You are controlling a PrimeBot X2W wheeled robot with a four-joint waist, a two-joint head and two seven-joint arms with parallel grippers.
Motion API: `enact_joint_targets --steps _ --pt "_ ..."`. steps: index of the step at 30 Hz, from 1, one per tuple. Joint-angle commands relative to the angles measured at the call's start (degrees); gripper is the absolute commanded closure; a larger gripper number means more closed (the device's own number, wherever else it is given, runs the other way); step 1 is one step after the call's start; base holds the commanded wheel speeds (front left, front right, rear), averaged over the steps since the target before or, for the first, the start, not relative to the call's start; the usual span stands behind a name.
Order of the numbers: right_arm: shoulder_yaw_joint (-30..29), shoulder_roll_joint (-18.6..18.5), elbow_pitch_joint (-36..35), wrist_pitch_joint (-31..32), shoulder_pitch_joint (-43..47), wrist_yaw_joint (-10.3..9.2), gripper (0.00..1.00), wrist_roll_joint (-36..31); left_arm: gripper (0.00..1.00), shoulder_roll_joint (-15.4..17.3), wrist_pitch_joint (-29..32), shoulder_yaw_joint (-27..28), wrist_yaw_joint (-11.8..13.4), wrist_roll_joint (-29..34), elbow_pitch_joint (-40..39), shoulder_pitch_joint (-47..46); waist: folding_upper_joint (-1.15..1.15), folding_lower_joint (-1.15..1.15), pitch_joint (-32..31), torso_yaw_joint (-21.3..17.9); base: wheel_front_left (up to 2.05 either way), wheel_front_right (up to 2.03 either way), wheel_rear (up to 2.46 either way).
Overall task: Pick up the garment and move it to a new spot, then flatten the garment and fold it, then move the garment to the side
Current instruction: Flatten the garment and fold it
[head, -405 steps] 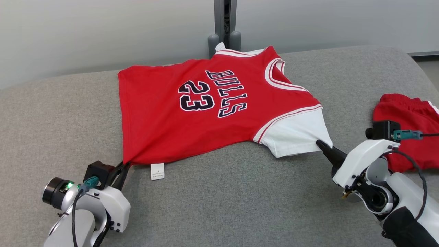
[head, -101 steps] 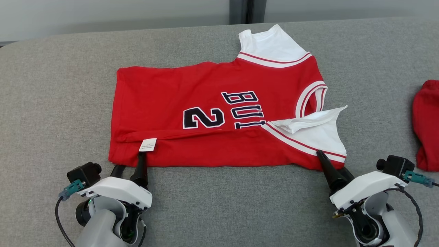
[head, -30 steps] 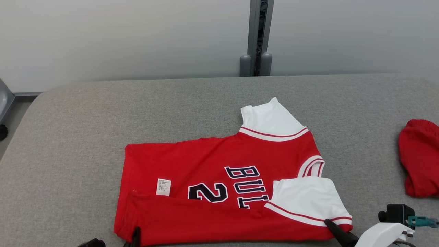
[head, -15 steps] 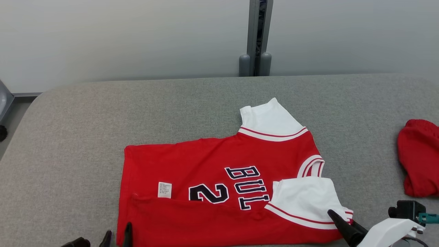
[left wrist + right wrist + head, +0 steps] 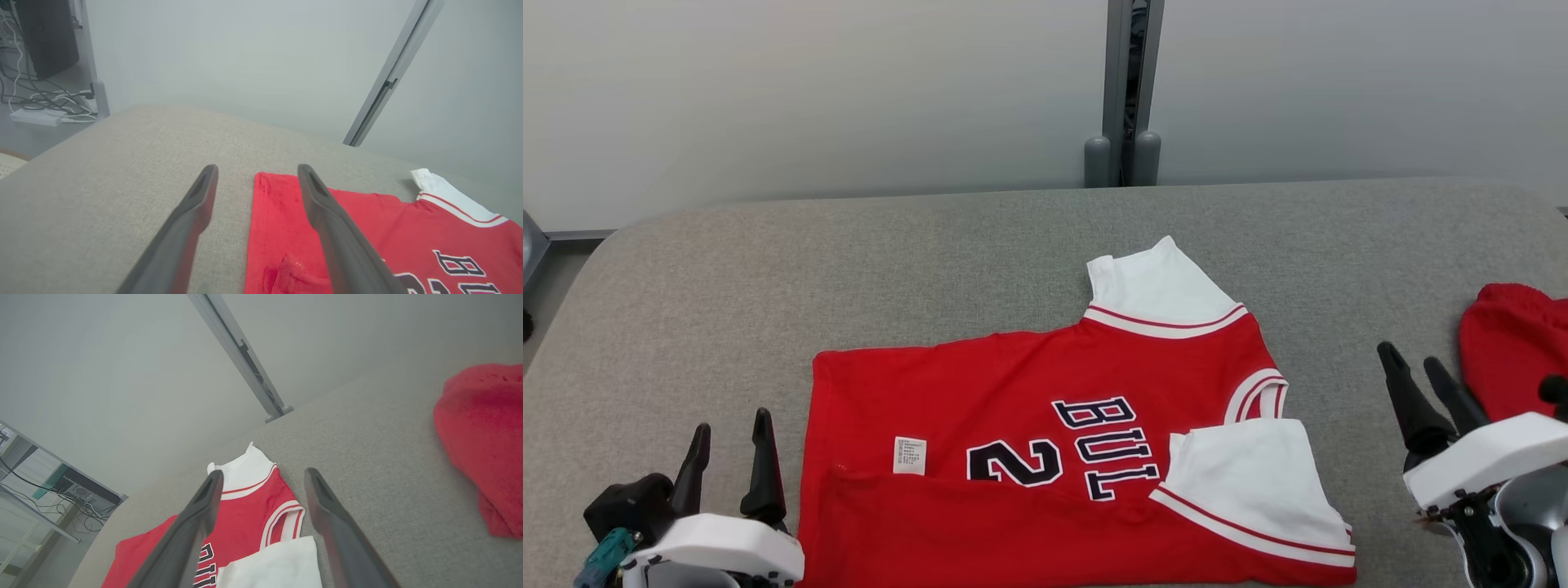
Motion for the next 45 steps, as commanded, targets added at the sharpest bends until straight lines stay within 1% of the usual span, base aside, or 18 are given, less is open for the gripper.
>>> enact_joint_targets --steps 1,6,13,16,21,30,34,36,40,42,43,45 --pt "0.56 -0.84 -0.52 -1.98 -1.58 0.03 0.0 -0.89 0.0 -0.32 -0.29 0.75 -0.05 1.9 -1.33 -1.28 0.0 0.0 0.61 -0.16 0.0 0.0 0.0" --pt "4.62 -2.9 -0.17 -7.89 -5.5 0.03 0.0 -3.16 0.0 -2.24 -0.29 1.76 -1.26 6.63 -3.43 -3.18 0.0 0.0 2.11 -0.36 0.0 0.0 0.0" --pt "9.74 -4.75 4.05 -15.22 -8.74 0.03 0.0 -4.5 0.0 -5.15 -0.26 2.63 -3.45 12.29 -1.03 -5.34 0.0 0.0 3.62 -0.19 0.0 0.0 0.0" --pt "11.4 -4.91 6.65 -17.26 -9.42 0.03 0.0 -4.61 0.0 -6.28 -0.26 3.1 -4.22 14.17 0.61 -5.46 0.0 0.0 3.97 -0.3 0.0 0.0 0.0" --pt "12.94 -5.26 9.3 -18.92 -10.01 0.03 0.0 -3.75 0.0 -7.06 -0.27 4.67 -5.21 16.13 1.32 -5.28 0.0 0.0 4.2 -0.51 0.0 0.0 0.0" --pt "14.81 -6.62 11.66 -19.95 -11.54 0.02 0.0 -2.13 0.0 -8.51 -0.27 7.78 -7.3 18.81 1.71 -5.7 0.0 0.0 4.9 -0.88 0.0 0.0 0.0" --pt "15.3 -7.29 12.18 -19.16 -13.55 0.03 0.0 -1.93 0.0 -8.68 -0.27 7.41 -8.18 19.74 3.65 -7.5 0.0 0.0 6.7 -1.06 0.0 0.0 0.0" --pt "15.73 -7.83 12.82 -18.41 -15.25 0.02 0.0 -1.79 0.0 -8.38 -0.26 6.93 -8.4 20.35 6.39 -8.8 0.0 0.0 7.86 -0.99 0.0 0.0 0.0" --pt "15.84 -8.26 15.14 -16.34 -19.68 0.03 0.0 -0.96 0.0 -7.59 0.43 6.31 -8.08 21.09 11.37 -14.48 0.0 0.0 10.74 -0.72 0.0 0.0 0.0" --pt "15.9 -8.61 16.71 -15.06 -22.48 0.03 0.0 -0.82 0.0 -7.19 2.15 5.73 -8.34 21.17 13.78 -17.05 0.0 0.0 12.47 -0.51 0.0 0.0 0.0" --pt "16.04 -8.64 18.46 -13.77 -25.42 0.02 0.0 -0.05 0.0 -6.6 3.84 5.06 -8.55 21.47 15.57 -20.21 0.0 0.0 14.07 -0.17 0.0 0.0 0.0" --pt "16.59 -8.97 20.11 -12.29 -28.65 0.03 0.0 0.5 0.0 -5.88 5.64 4.71 -8.7 21.45 17.23 -23.4 0.0 0.0 15.68 0.2 0.0 0.0 0.0"
